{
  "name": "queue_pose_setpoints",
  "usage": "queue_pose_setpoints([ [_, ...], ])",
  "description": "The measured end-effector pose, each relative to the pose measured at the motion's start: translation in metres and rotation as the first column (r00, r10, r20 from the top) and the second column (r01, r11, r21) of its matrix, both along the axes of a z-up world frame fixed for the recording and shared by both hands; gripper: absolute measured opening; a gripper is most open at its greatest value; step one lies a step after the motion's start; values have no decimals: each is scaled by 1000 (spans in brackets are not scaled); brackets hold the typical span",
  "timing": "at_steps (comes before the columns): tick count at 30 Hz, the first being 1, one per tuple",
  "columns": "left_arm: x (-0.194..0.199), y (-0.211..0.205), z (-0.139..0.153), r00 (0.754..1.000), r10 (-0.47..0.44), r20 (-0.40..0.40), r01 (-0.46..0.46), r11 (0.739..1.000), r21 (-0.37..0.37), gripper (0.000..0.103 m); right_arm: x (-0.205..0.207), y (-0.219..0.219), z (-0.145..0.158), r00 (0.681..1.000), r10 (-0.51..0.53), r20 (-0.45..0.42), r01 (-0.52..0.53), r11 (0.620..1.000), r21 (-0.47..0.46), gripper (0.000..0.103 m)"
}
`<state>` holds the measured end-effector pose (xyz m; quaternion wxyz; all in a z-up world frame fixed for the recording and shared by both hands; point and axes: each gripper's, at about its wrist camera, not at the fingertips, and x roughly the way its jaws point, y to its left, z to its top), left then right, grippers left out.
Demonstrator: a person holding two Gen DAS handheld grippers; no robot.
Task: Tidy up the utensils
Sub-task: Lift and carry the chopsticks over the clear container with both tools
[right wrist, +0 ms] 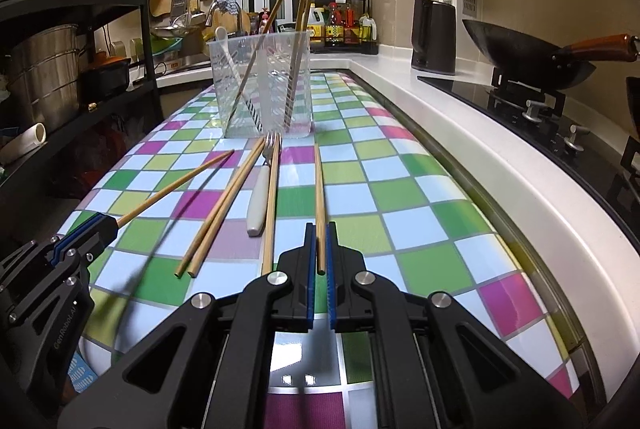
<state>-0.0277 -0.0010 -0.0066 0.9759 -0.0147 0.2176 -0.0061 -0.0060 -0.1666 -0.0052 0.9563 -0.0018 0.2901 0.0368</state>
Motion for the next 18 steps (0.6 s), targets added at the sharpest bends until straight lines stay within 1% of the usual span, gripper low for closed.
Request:
queue_pose_setpoints([
  [4, -6, 1, 12, 999, -2, 44, 1, 1000, 12, 6, -4, -1, 12, 1000, 3, 28, -3, 1000, -2, 4],
  [11, -9, 12, 35, 996, 20, 88, -21, 1000, 9, 6, -6, -6, 34, 997, -3, 75, 3, 1000, -5, 4],
  [18, -12, 19, 63, 986, 24, 164, -27, 999, 17, 6, -8, -7, 64, 990, 12, 142, -10, 1000, -9, 4],
])
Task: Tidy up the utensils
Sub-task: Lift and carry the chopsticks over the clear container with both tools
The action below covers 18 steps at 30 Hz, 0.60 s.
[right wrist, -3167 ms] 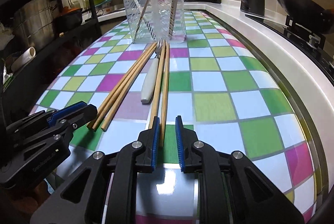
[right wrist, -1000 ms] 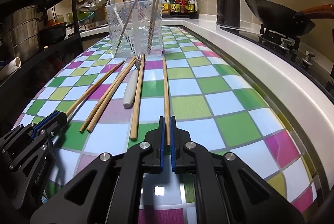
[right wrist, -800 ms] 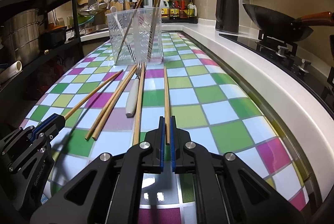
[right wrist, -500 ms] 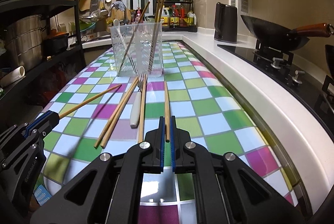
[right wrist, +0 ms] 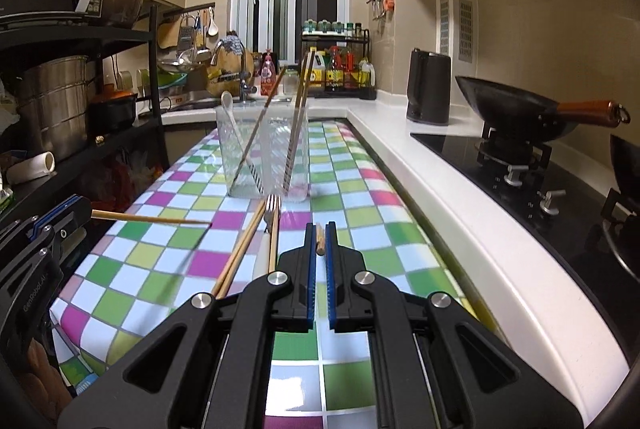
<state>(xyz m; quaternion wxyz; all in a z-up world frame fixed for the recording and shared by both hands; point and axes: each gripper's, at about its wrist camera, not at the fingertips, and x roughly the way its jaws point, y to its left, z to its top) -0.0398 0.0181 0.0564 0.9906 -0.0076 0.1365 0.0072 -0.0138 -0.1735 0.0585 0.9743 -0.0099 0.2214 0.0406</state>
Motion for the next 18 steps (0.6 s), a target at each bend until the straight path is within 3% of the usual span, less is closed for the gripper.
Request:
queue_pose_setpoints([
  [18, 40, 31, 71, 995, -23, 96, 29, 997, -68, 6, 42, -2, 79, 993, 57, 102, -62, 997, 54, 4],
])
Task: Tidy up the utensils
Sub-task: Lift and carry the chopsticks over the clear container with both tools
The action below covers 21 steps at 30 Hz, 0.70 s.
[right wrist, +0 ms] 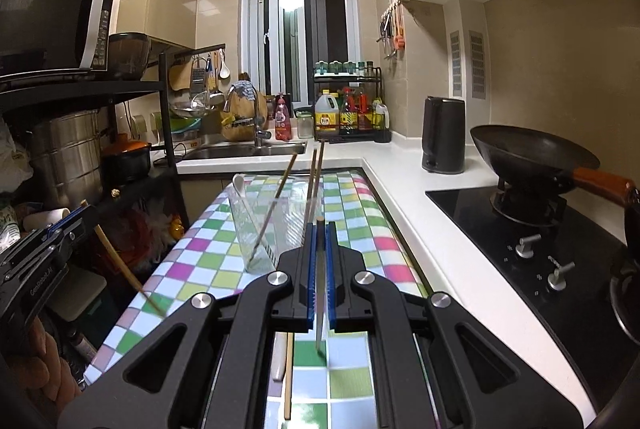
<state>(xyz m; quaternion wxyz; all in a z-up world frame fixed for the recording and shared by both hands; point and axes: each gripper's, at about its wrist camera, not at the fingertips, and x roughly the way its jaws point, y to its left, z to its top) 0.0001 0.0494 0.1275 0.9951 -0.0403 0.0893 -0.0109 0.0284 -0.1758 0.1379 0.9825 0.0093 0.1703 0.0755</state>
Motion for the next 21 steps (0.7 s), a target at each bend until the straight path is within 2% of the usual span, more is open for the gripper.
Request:
queue_pose_setpoints([
  [5, 28, 9, 18, 996, -76, -52, 73, 996, -51, 6, 21, 5, 18, 999, 45, -17, -45, 999, 10, 4],
  [10, 63, 16, 33, 979, -167, -117, 157, 984, -86, 6, 52, 12, 41, 994, 94, -47, -94, 996, 8, 4],
  [14, 98, 16, 51, 962, -231, -146, 219, 971, -96, 6, 78, 21, 70, 991, 127, -34, -127, 992, 9, 4],
  [21, 157, 12, 104, 966, -244, -88, 235, 967, -100, 6, 122, 34, 123, 989, 143, 38, -143, 990, -13, 4],
])
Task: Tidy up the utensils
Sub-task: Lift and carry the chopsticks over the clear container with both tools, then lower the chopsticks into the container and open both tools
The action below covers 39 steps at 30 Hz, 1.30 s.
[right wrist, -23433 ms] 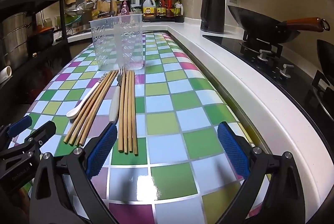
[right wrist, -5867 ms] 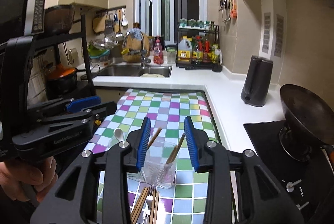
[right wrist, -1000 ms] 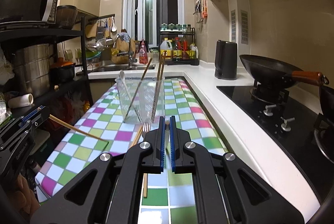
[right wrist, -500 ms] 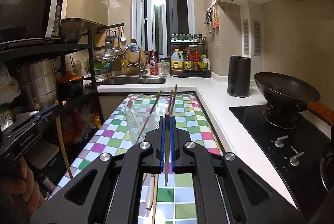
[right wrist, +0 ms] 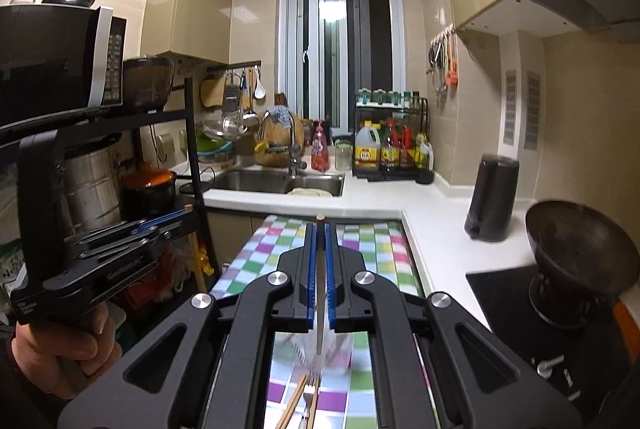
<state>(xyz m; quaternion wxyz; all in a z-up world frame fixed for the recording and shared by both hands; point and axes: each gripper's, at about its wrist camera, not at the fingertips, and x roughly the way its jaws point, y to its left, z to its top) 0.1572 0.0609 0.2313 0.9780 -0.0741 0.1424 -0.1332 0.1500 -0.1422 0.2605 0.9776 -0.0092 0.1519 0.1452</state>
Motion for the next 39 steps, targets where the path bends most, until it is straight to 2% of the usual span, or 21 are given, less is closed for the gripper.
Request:
queue_pose_setpoints([
  [6, 38, -7, 30, 995, 41, 89, -41, 999, 5, 6, 39, 8, 9, 1000, -9, 3, 9, 1000, -1, 4],
  [8, 52, -9, 31, 995, 44, 94, -45, 999, 8, 6, 50, 7, 3, 1000, -11, -14, 11, 1000, 1, 4],
  [12, 79, -16, 13, 996, 51, 77, -56, 996, 67, 6, 69, 7, -21, 998, -21, -61, 20, 1000, -15, 4],
  [18, 109, -14, -24, 998, 28, -51, -23, 995, 95, 6, 90, 6, -60, 987, -17, -162, 14, 1000, -22, 4],
  [24, 127, -13, -63, 978, -1, -209, 21, 995, 96, 6, 102, 14, -89, 970, -8, -245, -3, 999, -42, 4],
  [28, 127, -20, -70, 968, -12, -249, 45, 991, 125, 6, 103, 18, -96, 962, -19, -272, 0, 997, -71, 7],
  [30, 123, -20, -68, 968, -14, -252, 45, 992, 117, 15, 101, 16, -97, 960, -22, -280, 2, 997, -72, 11],
  [31, 122, -21, -66, 968, -15, -249, 45, 992, 115, 31, 99, 15, -97, 959, -19, -282, -2, 997, -73, 12],
  [32, 118, -21, -65, 970, -18, -241, 47, 992, 117, 36, 97, 15, -97, 959, -22, -281, 0, 997, -79, 12],
  [37, 108, -23, -62, 973, -16, -232, 45, 991, 124, 36, 87, 10, -90, 960, -42, -275, 22, 997, -76, 24],
  [39, 104, -22, -58, 974, -16, -228, 44, 992, 121, 36, 83, 7, -85, 962, -48, -268, 28, 997, -77, 24],
])
